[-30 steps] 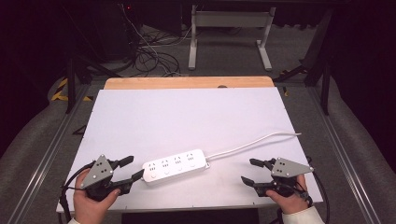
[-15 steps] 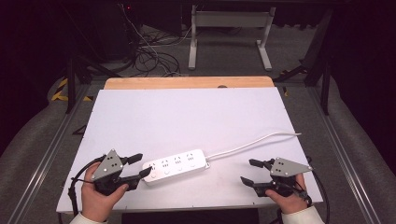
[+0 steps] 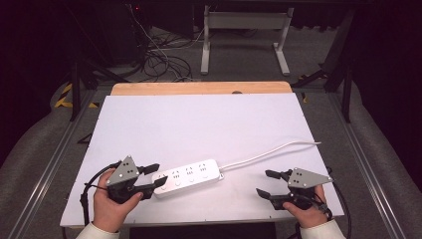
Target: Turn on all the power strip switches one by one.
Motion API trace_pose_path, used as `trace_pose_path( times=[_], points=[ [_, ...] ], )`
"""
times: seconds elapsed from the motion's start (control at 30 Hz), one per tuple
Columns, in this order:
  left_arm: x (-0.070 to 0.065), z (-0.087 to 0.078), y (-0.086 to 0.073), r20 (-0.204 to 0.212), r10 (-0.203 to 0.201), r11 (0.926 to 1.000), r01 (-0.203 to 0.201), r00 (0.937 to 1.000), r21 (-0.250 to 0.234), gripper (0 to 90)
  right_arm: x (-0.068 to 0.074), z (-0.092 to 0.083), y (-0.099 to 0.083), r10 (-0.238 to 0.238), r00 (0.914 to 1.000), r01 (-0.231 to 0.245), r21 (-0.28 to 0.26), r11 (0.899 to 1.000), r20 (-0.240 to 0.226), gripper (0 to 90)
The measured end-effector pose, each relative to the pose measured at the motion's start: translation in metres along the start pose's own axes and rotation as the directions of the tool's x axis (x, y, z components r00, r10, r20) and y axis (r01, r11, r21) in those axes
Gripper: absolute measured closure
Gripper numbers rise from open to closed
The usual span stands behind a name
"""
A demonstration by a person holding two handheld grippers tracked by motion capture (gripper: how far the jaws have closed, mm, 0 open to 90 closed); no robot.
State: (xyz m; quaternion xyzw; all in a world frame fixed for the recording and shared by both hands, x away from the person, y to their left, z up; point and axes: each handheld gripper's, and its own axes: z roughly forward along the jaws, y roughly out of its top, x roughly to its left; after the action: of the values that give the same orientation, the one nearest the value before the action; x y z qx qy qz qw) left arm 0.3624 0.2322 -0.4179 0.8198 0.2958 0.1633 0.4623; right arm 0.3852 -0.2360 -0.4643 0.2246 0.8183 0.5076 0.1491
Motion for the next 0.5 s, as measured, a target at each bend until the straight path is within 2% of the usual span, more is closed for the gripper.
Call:
trace_pose_path(
  times=[0.1, 0.23, 0.3, 0.33, 0.43, 0.47, 0.5],
  points=[
    [0.0018, 0.0002, 0.0025, -0.004, -0.011, 0.9994, 0.011, 0.9999, 0.031, 61.6, 0.0, -0.0003, 0.0002, -0.001, 1.0, 0.001, 0.001, 1.0, 0.002, 31.9],
    [0.0047, 0.003, 0.0059, 0.034, -0.038, 0.9939, 0.035, 0.9987, 0.104, 77.9, 0.0001, -0.0005, 0.0001, -0.001, 1.0, 0.001, 0.002, 1.0, 0.002, 31.9],
    [0.0055, 0.0038, 0.0063, 0.028, -0.035, 0.9929, 0.031, 0.999, 0.115, 85.8, 0.0002, 0.0, 0.0001, 0.0, 1.0, 0.0, 0.0, 1.0, -0.001, 31.9],
    [0.0064, 0.0061, 0.0065, 0.044, -0.055, 0.9892, 0.048, 0.9975, 0.138, 89.1, 0.0002, 0.0, 0.0, 0.0, 1.0, 0.0, 0.0, 1.0, -0.001, 31.9],
    [0.008, 0.0081, 0.0069, 0.036, -0.061, 0.9851, 0.054, 0.9975, 0.163, 89.5, 0.0, -0.0002, 0.0, -0.001, 1.0, 0.001, 0.003, 1.0, 0.001, 31.9],
    [0.0101, 0.0097, 0.0076, 0.025, -0.043, 0.9817, 0.037, 0.9988, 0.187, 89.6, -0.0002, -0.0003, 0.0, -0.002, 1.0, 0.002, 0.003, 1.0, 0.0, 31.9],
    [0.0101, 0.0097, 0.0076, 0.025, -0.043, 0.9817, 0.037, 0.9988, 0.187, 89.6, -0.0001, -0.0003, 0.0, -0.002, 1.0, 0.002, 0.004, 1.0, 0.0, 31.9]
  ],
)
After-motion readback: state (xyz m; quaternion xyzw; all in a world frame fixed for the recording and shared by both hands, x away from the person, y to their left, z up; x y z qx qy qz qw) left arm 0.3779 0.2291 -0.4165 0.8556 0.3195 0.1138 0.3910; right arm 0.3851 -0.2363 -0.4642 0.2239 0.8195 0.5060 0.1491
